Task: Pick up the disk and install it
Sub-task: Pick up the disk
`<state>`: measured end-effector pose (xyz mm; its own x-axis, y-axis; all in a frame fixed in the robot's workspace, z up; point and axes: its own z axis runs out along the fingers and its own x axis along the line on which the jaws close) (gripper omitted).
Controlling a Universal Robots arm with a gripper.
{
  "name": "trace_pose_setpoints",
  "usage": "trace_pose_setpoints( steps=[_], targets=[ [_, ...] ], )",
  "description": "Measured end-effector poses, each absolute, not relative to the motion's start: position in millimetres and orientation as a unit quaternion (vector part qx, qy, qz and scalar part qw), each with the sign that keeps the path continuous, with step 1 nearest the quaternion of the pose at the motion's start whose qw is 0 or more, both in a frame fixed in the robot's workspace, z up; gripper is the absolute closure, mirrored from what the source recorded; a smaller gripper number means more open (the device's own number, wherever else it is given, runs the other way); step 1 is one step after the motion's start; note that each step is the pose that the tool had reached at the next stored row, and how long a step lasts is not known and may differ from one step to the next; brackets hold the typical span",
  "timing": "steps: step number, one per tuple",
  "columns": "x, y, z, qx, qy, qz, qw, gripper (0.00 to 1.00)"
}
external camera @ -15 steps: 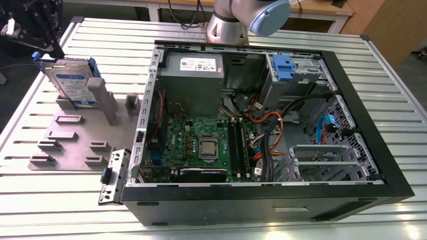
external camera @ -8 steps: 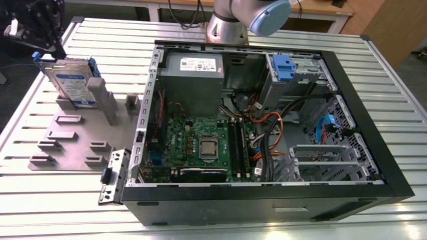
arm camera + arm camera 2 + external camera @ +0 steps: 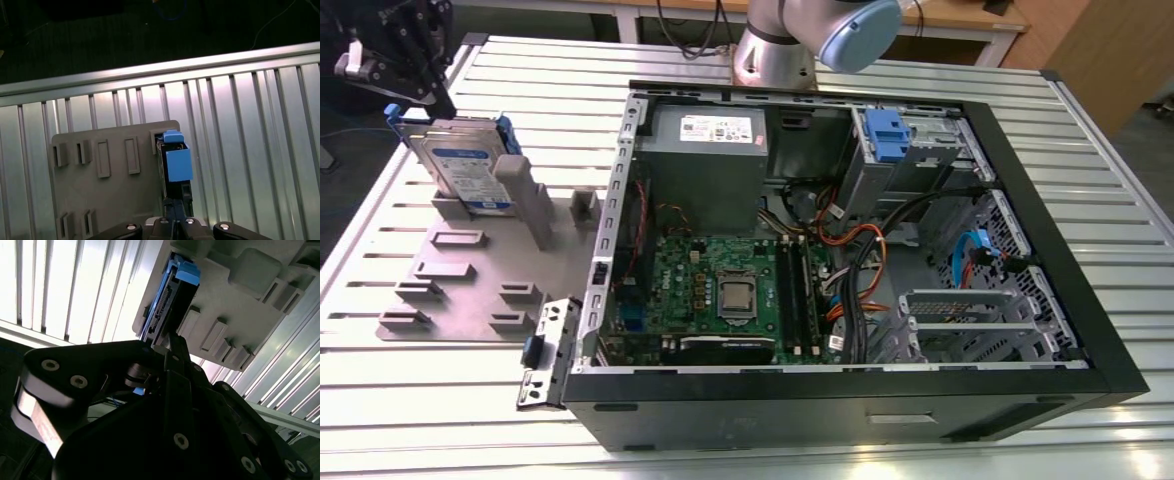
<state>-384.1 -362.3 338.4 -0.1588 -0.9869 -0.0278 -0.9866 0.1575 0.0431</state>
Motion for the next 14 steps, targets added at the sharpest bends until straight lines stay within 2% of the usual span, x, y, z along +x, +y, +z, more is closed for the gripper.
trace_pose_setpoints(
  steps=[14],
  targets=[
    [-384.1, -362.3, 338.4, 0.654, -0.756, -0.025, 0.004, 0.89]
  ],
)
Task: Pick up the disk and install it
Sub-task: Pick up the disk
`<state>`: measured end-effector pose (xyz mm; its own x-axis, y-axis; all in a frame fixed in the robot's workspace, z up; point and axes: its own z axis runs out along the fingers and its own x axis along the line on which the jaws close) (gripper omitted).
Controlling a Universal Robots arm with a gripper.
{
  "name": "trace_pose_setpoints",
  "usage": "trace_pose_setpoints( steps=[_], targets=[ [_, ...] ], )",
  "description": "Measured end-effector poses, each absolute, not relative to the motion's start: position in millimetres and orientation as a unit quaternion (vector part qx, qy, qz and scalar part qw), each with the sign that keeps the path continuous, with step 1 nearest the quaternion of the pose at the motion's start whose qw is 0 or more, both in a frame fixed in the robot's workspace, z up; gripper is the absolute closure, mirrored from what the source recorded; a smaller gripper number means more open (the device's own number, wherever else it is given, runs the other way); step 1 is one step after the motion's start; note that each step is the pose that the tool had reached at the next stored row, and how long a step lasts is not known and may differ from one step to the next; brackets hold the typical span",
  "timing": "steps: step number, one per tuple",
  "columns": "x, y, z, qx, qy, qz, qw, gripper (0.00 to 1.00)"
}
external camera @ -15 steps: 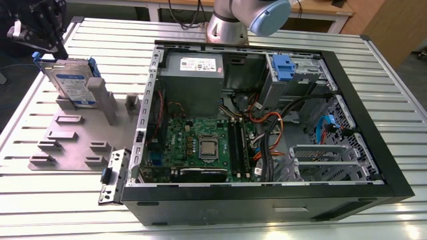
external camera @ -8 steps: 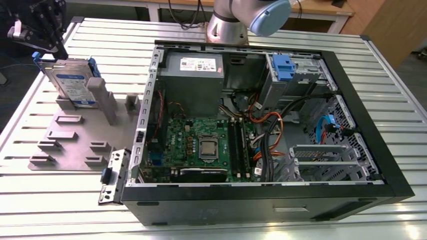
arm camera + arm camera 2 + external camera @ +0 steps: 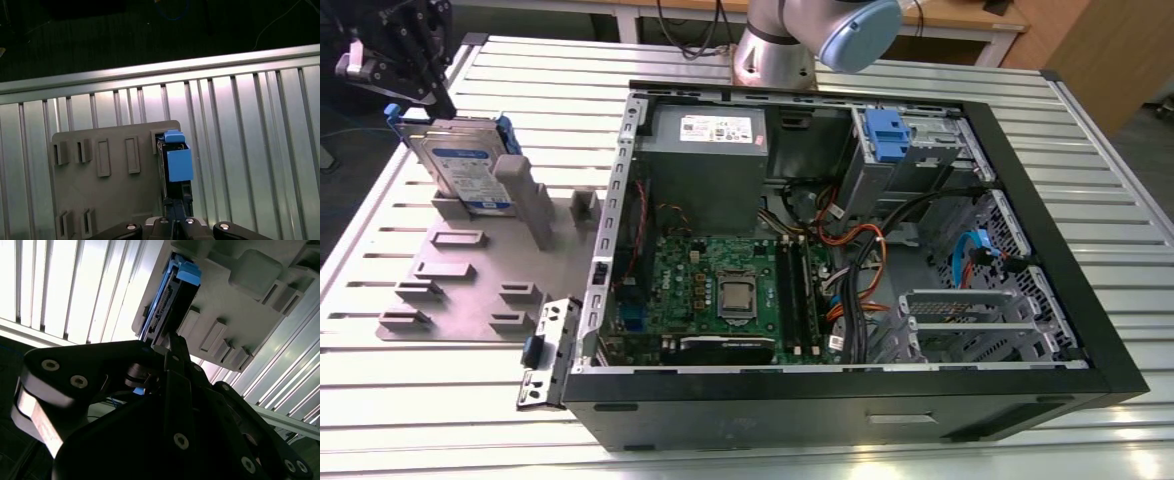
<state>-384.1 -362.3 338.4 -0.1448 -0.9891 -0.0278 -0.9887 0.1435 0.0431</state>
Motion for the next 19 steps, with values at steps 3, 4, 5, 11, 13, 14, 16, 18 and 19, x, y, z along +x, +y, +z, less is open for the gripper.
trace_pose_setpoints(
  steps=[3, 4, 5, 11, 13, 14, 16, 18, 19],
  targets=[
    [-384.1, -362.3, 338.4, 0.654, -0.756, -0.025, 0.004, 0.89],
    [-384.1, -362.3, 338.4, 0.656, -0.754, -0.025, 0.004, 0.89],
    [-384.1, -362.3, 338.4, 0.658, -0.753, -0.025, 0.004, 0.89],
    [-384.1, -362.3, 338.4, 0.658, -0.753, -0.025, 0.004, 0.89],
    [-384.1, -362.3, 338.4, 0.658, -0.753, -0.025, 0.004, 0.89],
    [-384.1, -362.3, 338.4, 0.658, -0.753, -0.025, 0.004, 0.89],
    [-384.1, -362.3, 338.4, 0.658, -0.752, -0.025, 0.004, 0.89],
    [-384.1, -362.3, 338.4, 0.659, -0.751, -0.025, 0.004, 0.01],
    [-384.1, -362.3, 338.4, 0.66, -0.751, -0.025, 0.004, 0.01]
  ],
)
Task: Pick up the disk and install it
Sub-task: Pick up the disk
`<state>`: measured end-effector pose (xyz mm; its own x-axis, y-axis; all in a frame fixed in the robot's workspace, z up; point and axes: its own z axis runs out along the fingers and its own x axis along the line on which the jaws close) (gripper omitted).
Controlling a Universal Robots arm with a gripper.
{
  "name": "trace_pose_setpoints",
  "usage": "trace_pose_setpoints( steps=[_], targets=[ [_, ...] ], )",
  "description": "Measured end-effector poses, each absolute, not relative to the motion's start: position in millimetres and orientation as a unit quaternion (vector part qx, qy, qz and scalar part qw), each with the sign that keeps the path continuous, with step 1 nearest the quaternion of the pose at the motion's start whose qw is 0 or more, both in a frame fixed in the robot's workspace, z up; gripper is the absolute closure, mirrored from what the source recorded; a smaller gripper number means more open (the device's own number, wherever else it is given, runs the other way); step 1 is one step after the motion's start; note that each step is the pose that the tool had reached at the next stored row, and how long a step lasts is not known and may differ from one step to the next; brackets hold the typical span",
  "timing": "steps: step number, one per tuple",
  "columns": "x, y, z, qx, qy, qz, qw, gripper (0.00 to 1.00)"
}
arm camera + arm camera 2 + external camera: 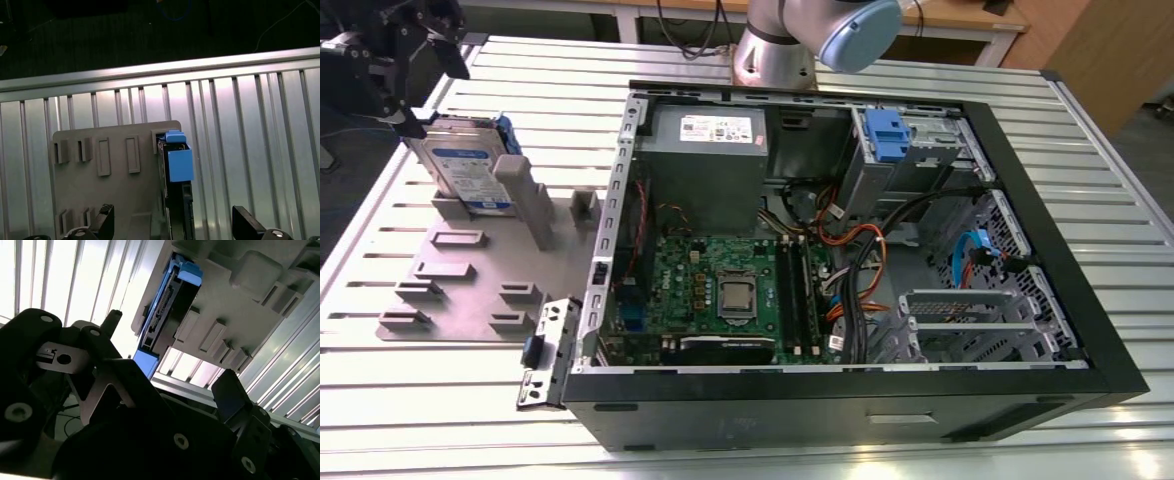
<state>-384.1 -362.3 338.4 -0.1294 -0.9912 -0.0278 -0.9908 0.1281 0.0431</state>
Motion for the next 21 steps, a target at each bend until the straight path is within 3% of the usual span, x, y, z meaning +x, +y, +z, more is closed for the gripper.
trace_pose_setpoints(
  steps=[21],
  targets=[
    [-384.1, -362.4, 330.9, 0.662, -0.749, -0.025, 0.004, 0.01]
  ],
)
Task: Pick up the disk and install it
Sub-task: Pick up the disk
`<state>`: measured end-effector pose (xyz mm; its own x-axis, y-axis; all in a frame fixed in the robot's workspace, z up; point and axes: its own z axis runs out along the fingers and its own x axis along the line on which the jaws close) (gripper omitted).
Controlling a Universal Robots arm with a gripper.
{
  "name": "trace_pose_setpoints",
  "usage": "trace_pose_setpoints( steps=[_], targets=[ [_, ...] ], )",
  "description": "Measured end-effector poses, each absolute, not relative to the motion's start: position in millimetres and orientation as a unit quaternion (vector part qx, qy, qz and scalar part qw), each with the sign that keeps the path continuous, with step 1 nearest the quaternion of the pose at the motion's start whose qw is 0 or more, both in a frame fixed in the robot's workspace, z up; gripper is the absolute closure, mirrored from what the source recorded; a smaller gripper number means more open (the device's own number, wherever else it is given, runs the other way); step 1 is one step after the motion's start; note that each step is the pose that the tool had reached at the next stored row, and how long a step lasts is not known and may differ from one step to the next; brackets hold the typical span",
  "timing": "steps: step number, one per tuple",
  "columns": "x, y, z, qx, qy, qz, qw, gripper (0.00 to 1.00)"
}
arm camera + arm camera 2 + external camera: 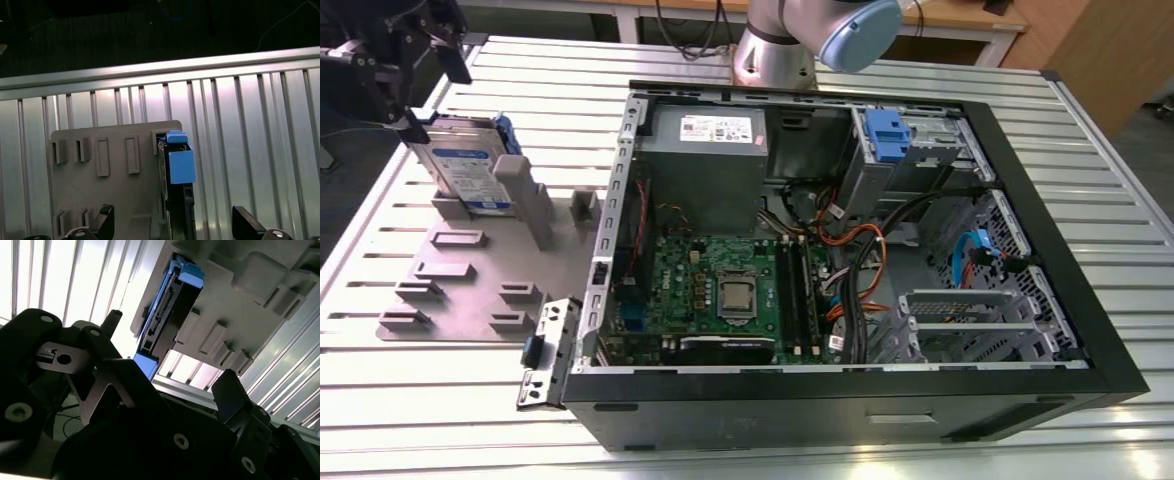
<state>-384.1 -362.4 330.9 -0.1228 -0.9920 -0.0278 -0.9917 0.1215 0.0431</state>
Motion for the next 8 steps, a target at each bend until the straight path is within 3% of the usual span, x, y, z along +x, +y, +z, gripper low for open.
trace_pose_setpoints(
  steps=[8],
  targets=[
    [-384.1, -362.3, 324.5, 0.664, -0.748, -0.025, 0.004, 0.01]
  ],
)
